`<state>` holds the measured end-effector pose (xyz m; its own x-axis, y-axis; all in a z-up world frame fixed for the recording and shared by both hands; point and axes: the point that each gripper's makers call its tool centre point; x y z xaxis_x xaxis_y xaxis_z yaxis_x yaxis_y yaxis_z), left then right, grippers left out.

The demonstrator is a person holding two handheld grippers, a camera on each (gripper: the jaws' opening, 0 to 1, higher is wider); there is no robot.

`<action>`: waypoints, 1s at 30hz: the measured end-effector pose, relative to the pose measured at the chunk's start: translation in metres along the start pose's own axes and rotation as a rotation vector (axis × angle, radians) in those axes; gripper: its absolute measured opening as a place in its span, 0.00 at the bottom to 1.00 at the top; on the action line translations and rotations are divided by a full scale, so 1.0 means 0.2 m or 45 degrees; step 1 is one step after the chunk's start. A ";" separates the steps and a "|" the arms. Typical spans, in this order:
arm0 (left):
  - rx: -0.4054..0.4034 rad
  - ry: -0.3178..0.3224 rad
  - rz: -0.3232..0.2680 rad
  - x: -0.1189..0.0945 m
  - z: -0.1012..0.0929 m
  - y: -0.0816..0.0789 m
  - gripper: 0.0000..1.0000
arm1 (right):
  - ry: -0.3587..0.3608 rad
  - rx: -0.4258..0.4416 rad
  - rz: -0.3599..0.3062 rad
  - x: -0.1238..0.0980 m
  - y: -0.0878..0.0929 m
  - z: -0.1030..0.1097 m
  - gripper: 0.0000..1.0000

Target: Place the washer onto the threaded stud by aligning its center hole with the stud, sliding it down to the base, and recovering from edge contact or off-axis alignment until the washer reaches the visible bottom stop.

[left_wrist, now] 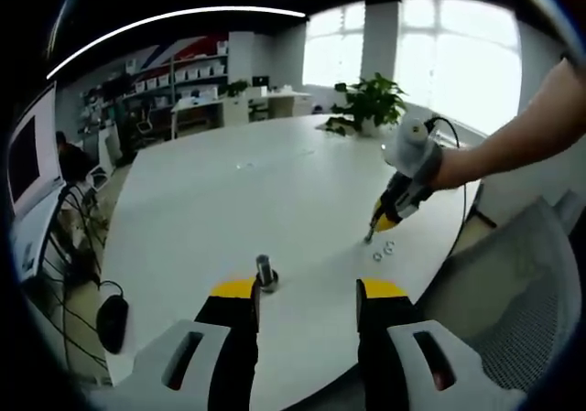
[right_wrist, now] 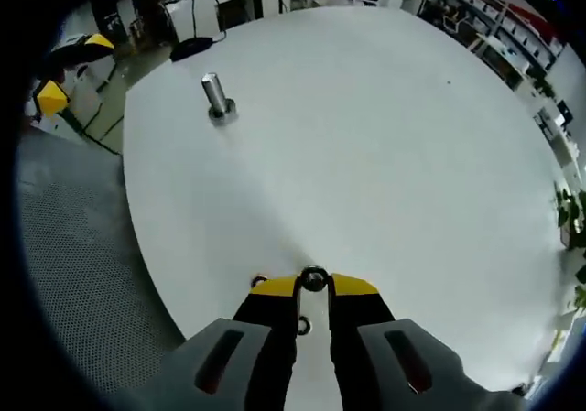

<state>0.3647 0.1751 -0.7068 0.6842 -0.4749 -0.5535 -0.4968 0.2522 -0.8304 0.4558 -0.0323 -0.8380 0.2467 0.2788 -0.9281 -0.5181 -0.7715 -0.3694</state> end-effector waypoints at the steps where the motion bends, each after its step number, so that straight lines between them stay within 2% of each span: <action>1: -0.001 0.000 -0.001 0.00 0.00 0.00 0.40 | -0.003 0.000 0.004 0.01 0.00 0.00 0.13; 13: 0.001 -0.010 0.006 0.00 0.01 0.00 0.41 | 0.001 -0.008 0.061 0.09 0.05 0.00 0.13; 16: 0.000 -0.012 0.010 0.00 0.01 0.01 0.41 | 0.006 -0.022 0.097 0.12 0.08 0.00 0.14; 24: 0.004 -0.007 0.007 0.00 0.00 0.01 0.41 | 0.010 -0.015 0.113 0.12 0.08 0.00 0.14; 28: 0.002 -0.005 0.007 0.00 0.00 0.01 0.42 | 0.012 -0.039 0.163 0.14 0.12 0.00 0.14; 30: 0.004 -0.006 0.006 0.00 0.00 0.01 0.42 | 0.021 -0.015 0.118 0.12 0.11 0.00 0.15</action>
<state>0.3643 0.1755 -0.7082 0.6844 -0.4698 -0.5576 -0.4984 0.2568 -0.8281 0.4502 -0.0415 -0.8687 0.2113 0.1966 -0.9574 -0.5298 -0.8001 -0.2813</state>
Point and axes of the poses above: the point that each gripper's makers call its tool centre point, and the gripper's own axes: x roughly forward along the fingers, z roughly to its left, y roughly out of its underside
